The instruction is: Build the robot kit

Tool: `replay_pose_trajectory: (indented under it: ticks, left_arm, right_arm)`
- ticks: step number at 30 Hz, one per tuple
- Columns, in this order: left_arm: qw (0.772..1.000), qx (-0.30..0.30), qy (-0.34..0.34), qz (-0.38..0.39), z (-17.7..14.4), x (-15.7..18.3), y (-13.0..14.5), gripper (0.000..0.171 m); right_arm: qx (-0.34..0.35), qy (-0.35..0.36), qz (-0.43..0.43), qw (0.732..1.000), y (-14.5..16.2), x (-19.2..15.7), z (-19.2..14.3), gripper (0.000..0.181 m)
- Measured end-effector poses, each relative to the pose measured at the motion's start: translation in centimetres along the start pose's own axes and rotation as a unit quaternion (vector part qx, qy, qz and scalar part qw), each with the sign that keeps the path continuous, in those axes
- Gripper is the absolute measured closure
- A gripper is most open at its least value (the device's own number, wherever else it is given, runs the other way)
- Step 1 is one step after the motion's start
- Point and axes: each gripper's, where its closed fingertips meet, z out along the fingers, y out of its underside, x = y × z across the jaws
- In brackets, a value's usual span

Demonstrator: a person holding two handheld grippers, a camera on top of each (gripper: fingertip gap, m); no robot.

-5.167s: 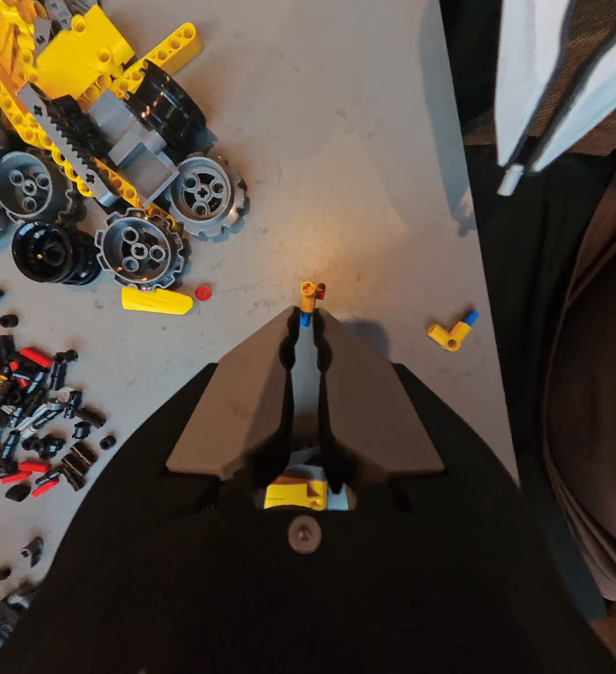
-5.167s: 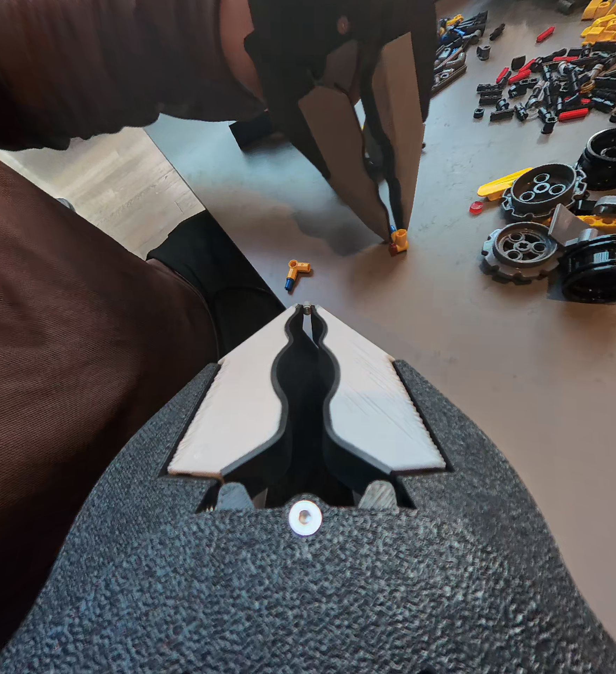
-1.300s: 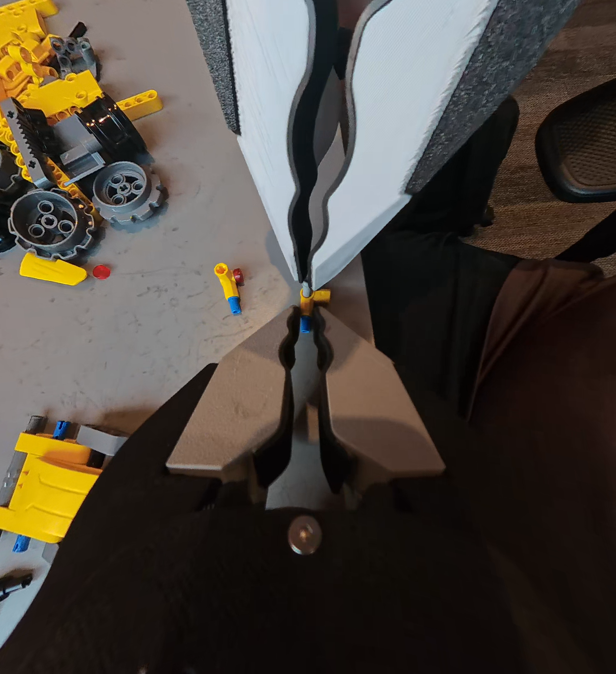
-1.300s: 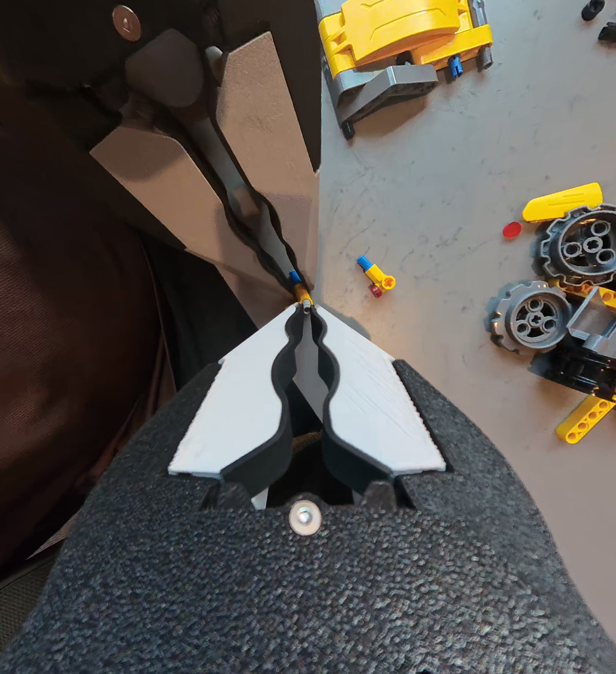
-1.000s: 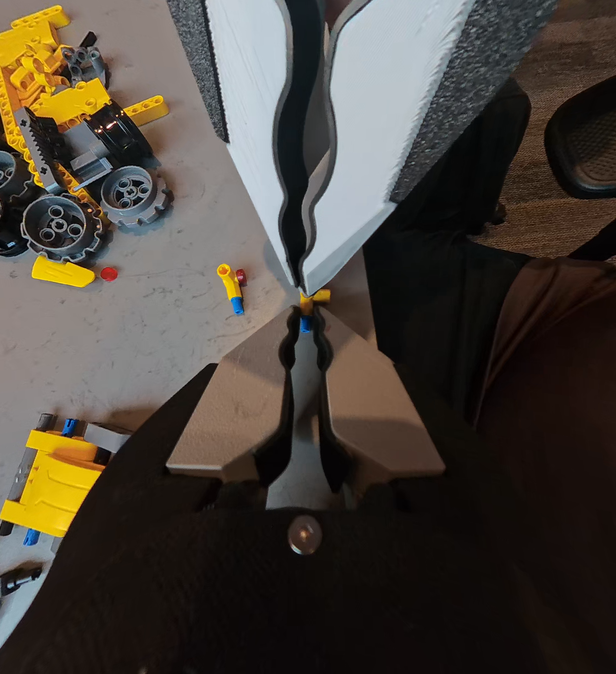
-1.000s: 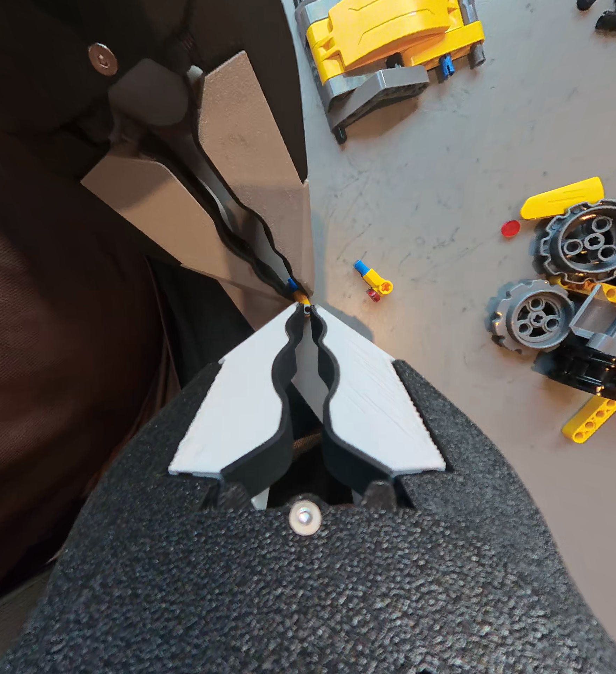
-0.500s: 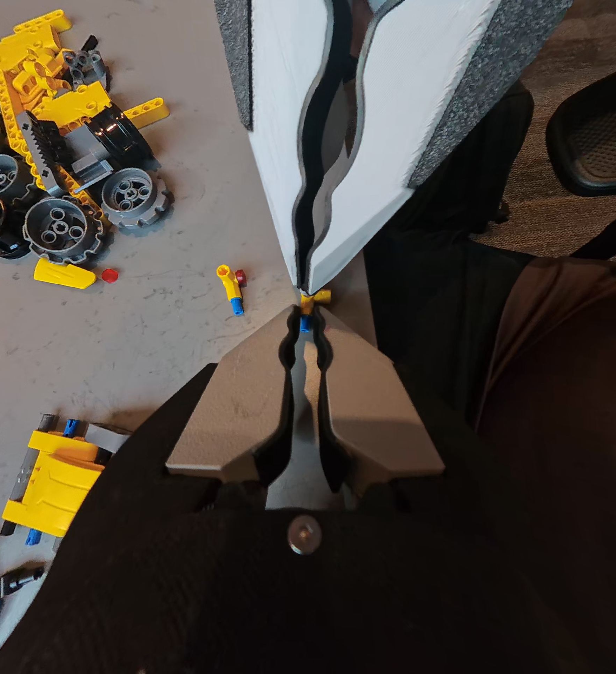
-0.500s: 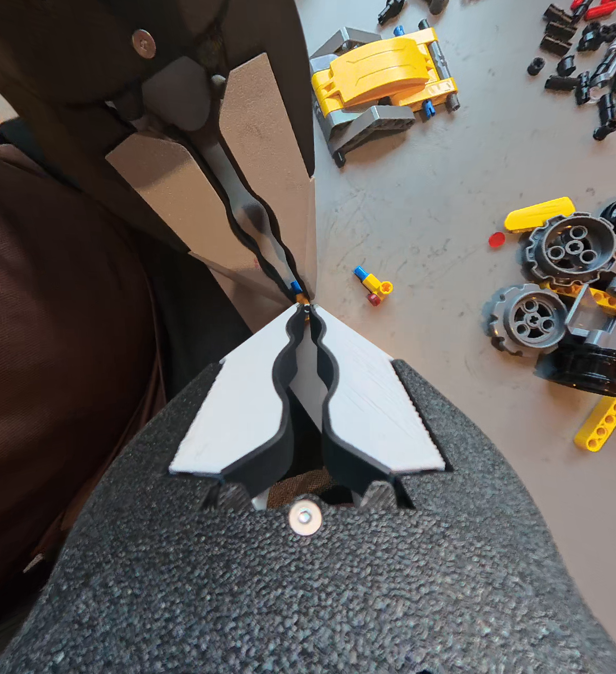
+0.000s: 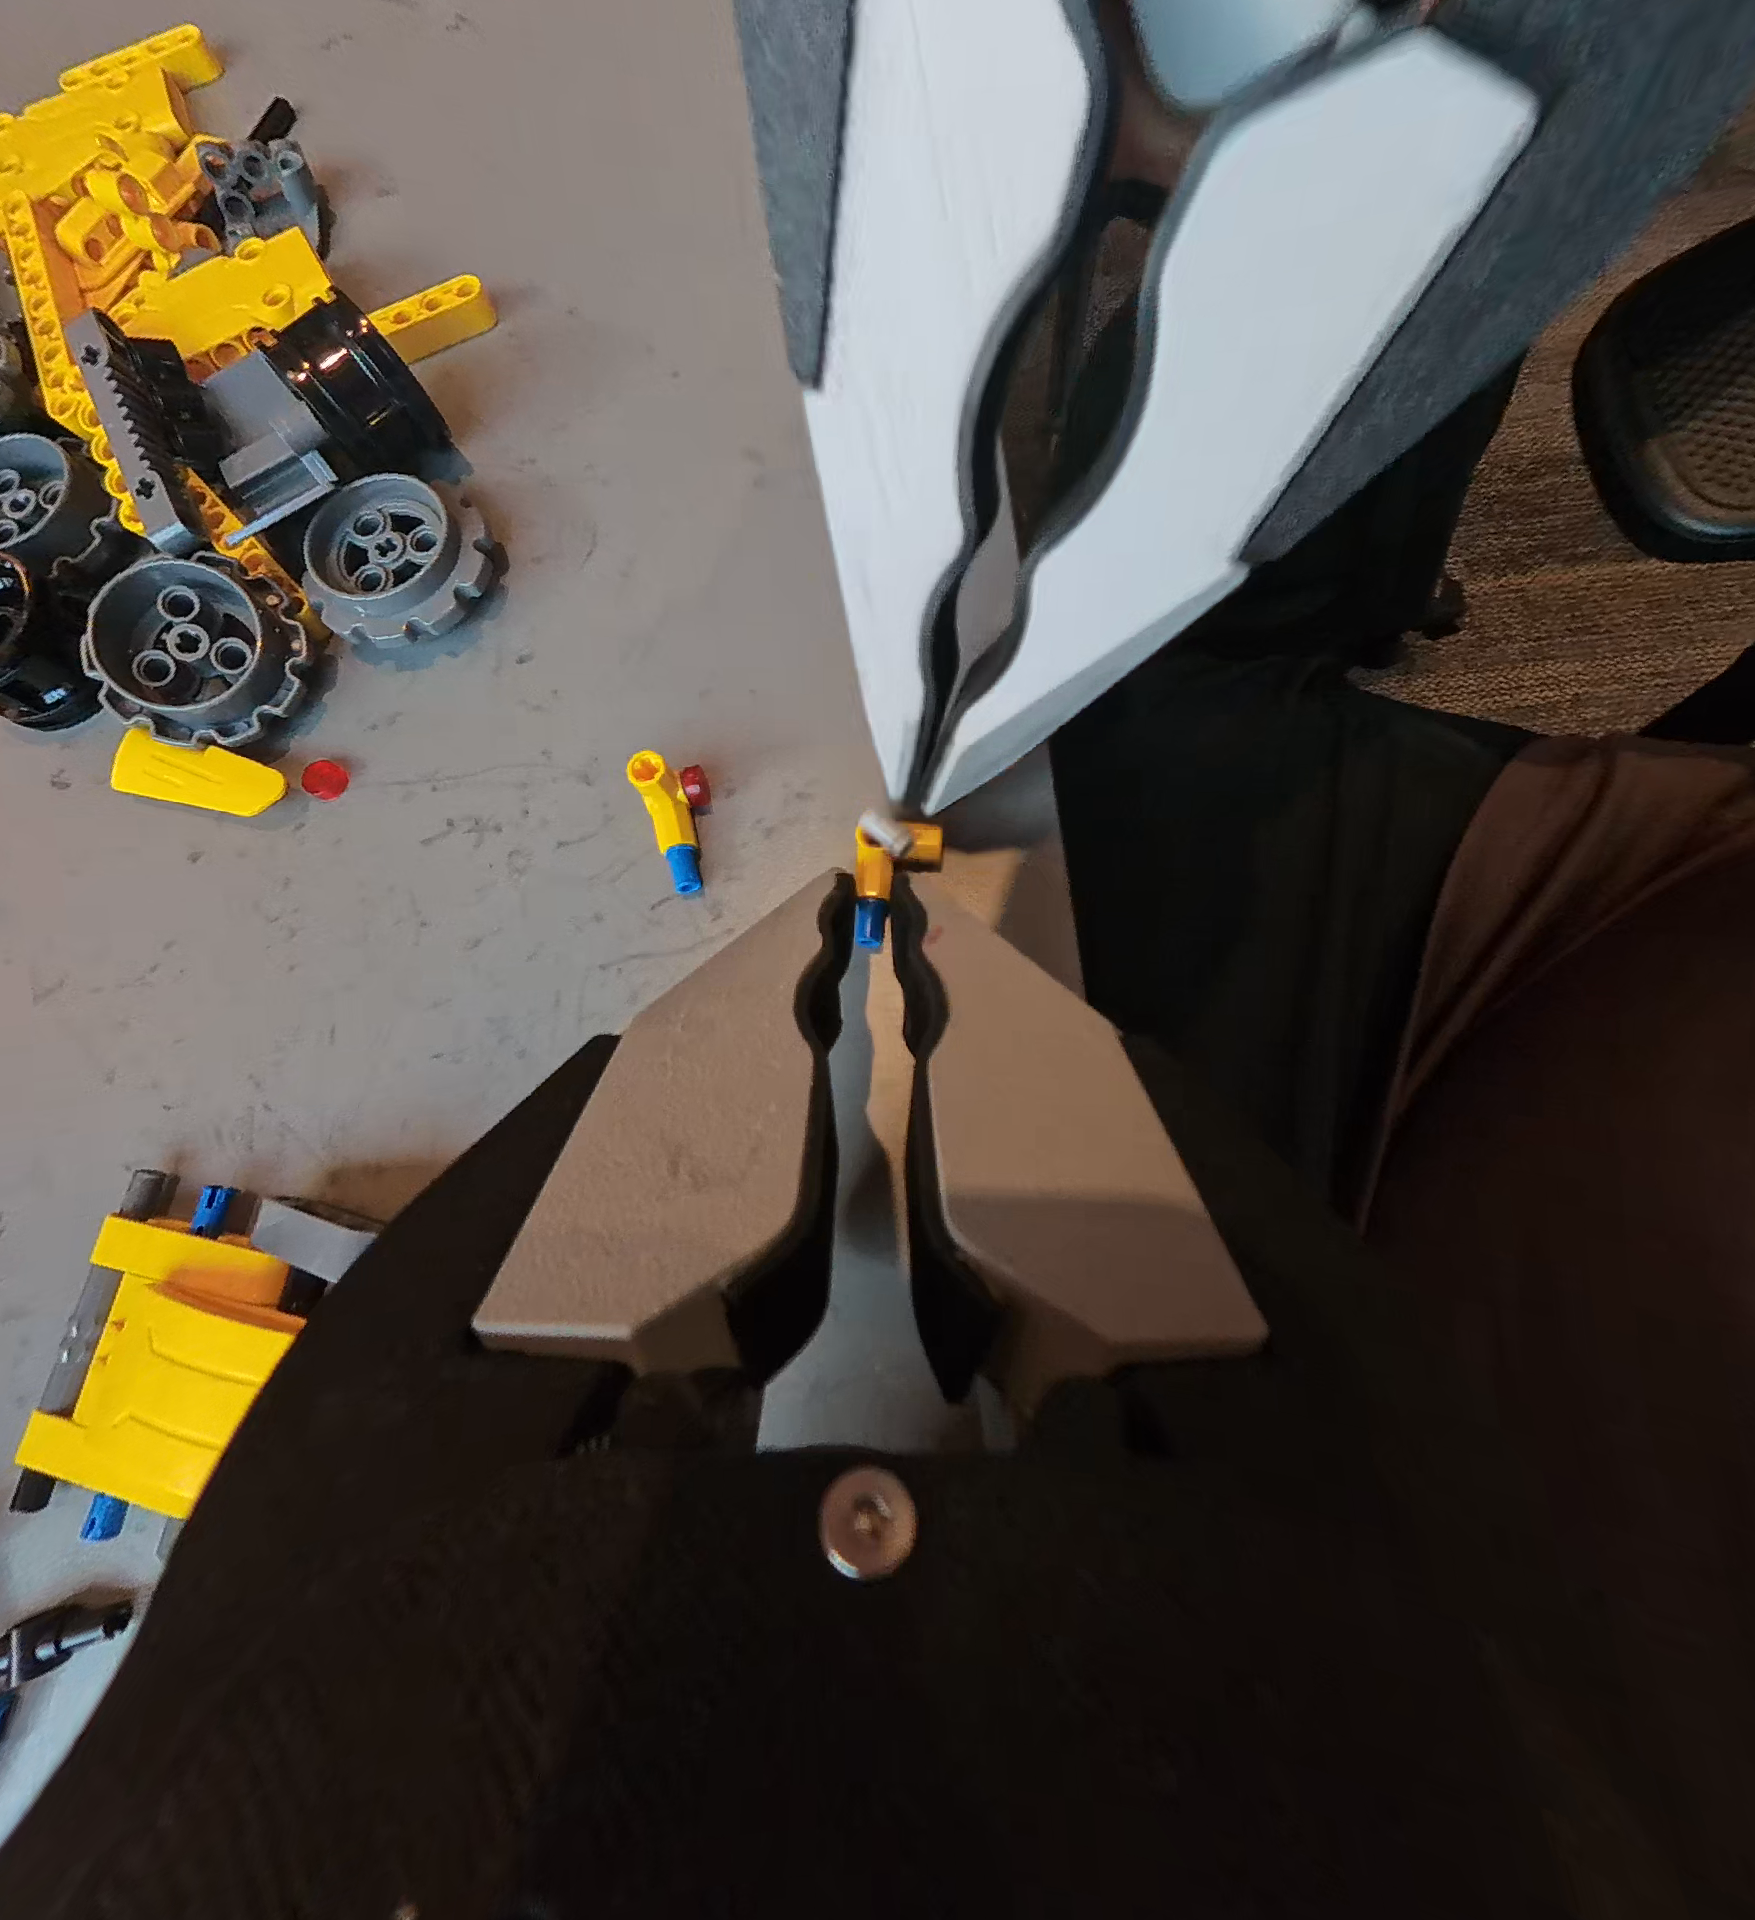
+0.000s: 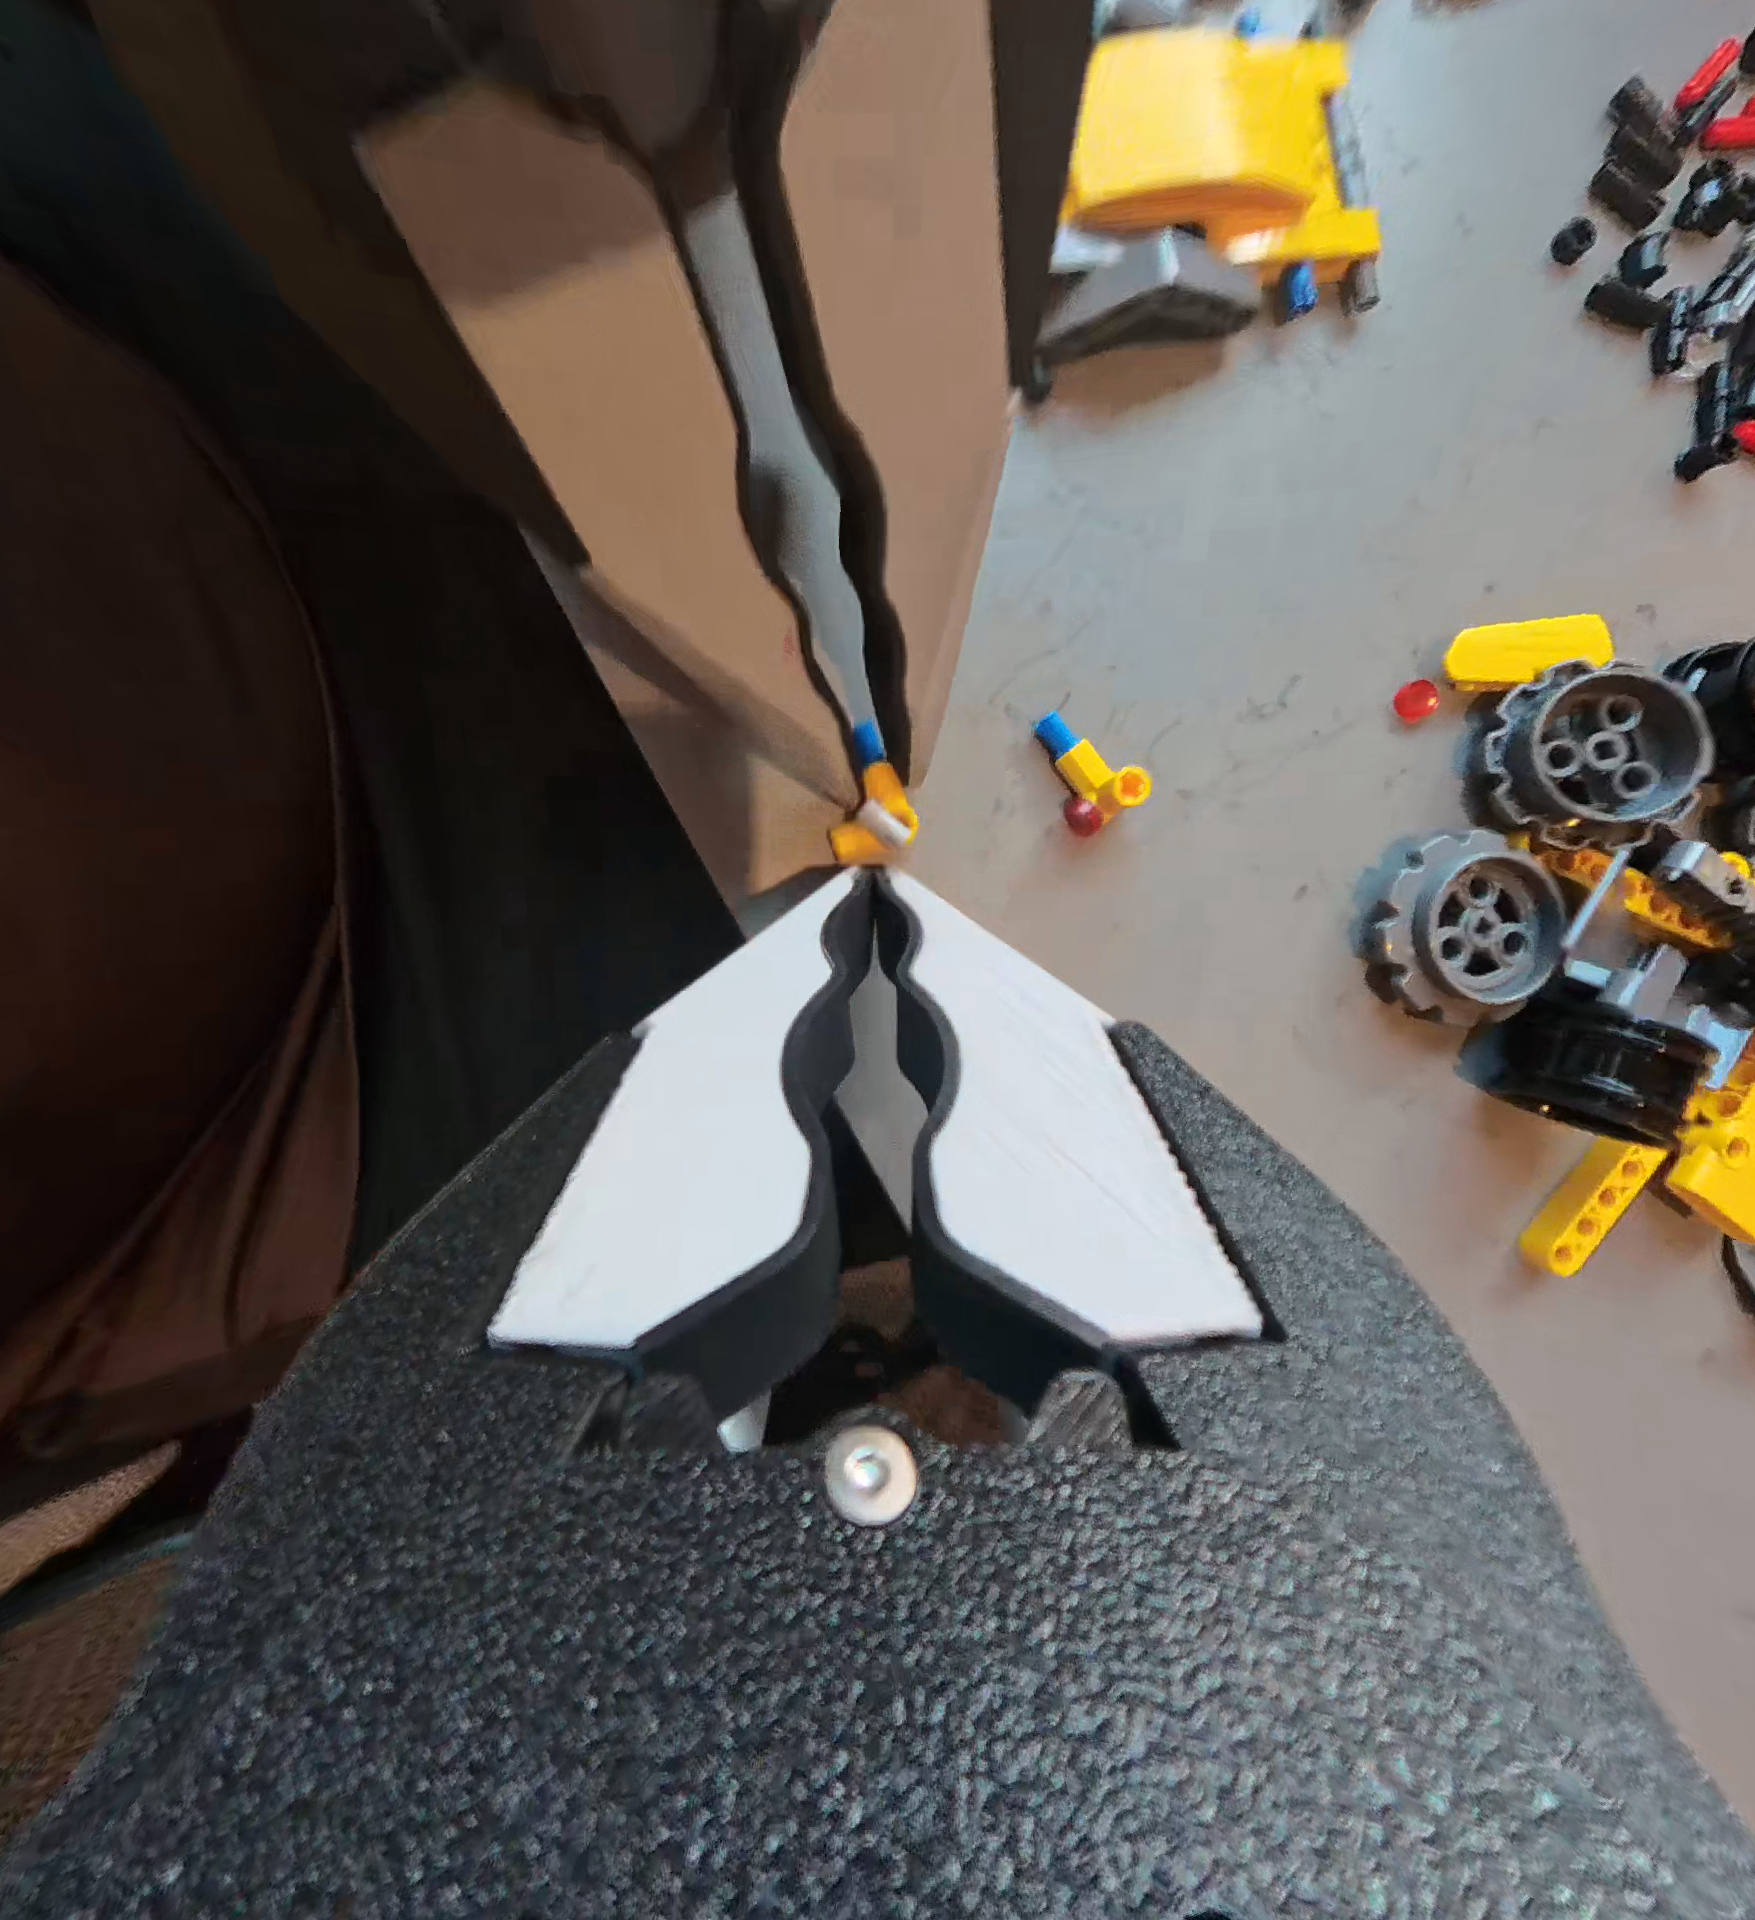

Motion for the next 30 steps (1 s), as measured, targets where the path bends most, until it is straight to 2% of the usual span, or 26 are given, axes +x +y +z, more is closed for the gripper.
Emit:
replay_pose_trajectory:
  ticks: [1, 13, 16, 18, 30]
  left_arm:
    - [1.000, 0.000, 0.001, -0.001, 0.0, 0.0, 0.0, 0.168]
    - [1.000, -0.001, -0.008, -0.016, 0.0, -0.5, 0.1, 0.168]
    - [1.000, -0.001, -0.009, -0.023, 0.0, -0.7, 0.1, 0.168]
    - [1.000, -0.001, -0.007, -0.025, 0.0, -0.7, 0.1, 0.168]
    - [1.000, -0.001, -0.010, -0.028, 0.0, -0.8, 0.1, 0.168]
  right_arm:
    - [-0.001, 0.007, -0.006, 1.000, 0.2, -0.1, 0.2, 0.181]
    - [0.042, 0.008, 0.078, 0.996, -0.6, 1.4, -0.1, 0.181]
    - [0.056, 0.008, 0.106, 0.993, -0.5, 1.2, -0.3, 0.165]
    - [0.071, 0.014, 0.115, 0.991, -0.8, 1.1, -0.5, 0.161]
    - [0.067, 0.029, 0.067, 0.995, -1.4, 0.9, 0.4, 0.174]
